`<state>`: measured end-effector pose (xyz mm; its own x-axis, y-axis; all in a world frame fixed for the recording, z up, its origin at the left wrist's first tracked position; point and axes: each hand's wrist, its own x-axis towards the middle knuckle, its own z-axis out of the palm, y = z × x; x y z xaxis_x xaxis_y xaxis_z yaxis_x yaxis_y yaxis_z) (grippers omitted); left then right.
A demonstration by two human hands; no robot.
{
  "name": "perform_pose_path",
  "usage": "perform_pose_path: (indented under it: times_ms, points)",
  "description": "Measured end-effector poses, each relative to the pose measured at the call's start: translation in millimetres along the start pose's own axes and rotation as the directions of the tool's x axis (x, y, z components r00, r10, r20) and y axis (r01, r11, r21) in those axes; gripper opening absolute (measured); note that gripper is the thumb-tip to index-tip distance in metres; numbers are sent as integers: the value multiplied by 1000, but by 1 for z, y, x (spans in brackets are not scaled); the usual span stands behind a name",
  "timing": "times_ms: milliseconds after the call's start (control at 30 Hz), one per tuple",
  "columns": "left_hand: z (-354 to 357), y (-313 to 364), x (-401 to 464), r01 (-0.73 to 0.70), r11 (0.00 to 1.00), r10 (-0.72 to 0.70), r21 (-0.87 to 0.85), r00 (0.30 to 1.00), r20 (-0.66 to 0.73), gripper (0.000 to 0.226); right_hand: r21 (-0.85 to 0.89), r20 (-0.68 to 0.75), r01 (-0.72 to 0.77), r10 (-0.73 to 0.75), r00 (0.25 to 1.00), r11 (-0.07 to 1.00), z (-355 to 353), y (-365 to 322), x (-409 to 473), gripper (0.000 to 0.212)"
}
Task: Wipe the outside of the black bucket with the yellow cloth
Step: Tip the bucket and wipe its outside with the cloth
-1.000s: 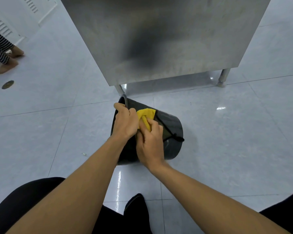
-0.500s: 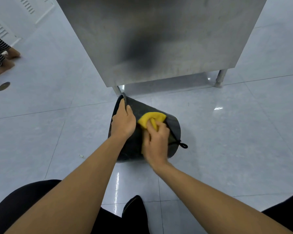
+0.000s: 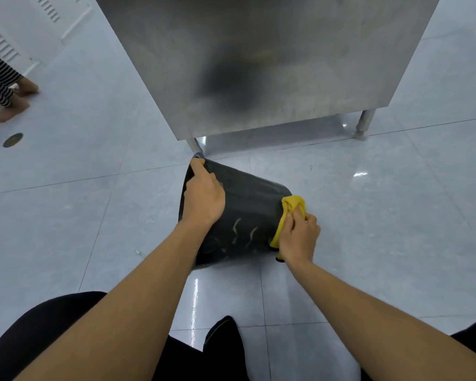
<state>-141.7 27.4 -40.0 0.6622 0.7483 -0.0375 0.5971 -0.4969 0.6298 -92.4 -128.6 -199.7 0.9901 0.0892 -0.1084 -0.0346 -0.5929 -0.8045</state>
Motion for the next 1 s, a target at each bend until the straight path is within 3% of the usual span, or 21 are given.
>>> perform_pose_path:
  times_ms: [133,267,367,433,500,567,667,800,867,1000]
  points:
    - [-3,1,-4,26,1000,-27,11,997,67,58,-7,-53,170,-170,984,985,8,-27,-16,25]
    - [-7,4,-4,12,998,-4,-67,993,120,65,140,-58,465,-461,885,874,15,-84,-48,30]
    - [-7,6,-1,-19,997,30,-70,987,160,62,255,-19,504,-517,856,825,13,-110,-59,30]
    - [-6,6,2,9,995,6,-95,989,151,56,185,9,543,-554,832,819,13,-102,-53,36]
    - [-6,5,3,35,992,-19,-122,991,129,36,110,20,529,-534,846,842,14,-84,-41,42]
    - [-8,6,6,55,994,-41,-97,989,141,26,39,-20,413,-413,911,910,15,-65,-30,44]
    - [-10,6,6,19,999,-25,41,984,174,37,-40,-31,203,-204,978,978,12,-38,-17,39]
    - [-5,4,-4,-48,977,27,207,994,107,55,-31,-27,25,-26,999,999,8,-35,-11,33]
    - [-3,1,-4,-62,975,41,213,994,102,61,-34,-39,54,-55,998,998,10,-44,-17,29]
    - [-1,-3,-2,-95,986,87,137,994,65,63,25,-51,357,-355,933,934,16,-73,-45,30]
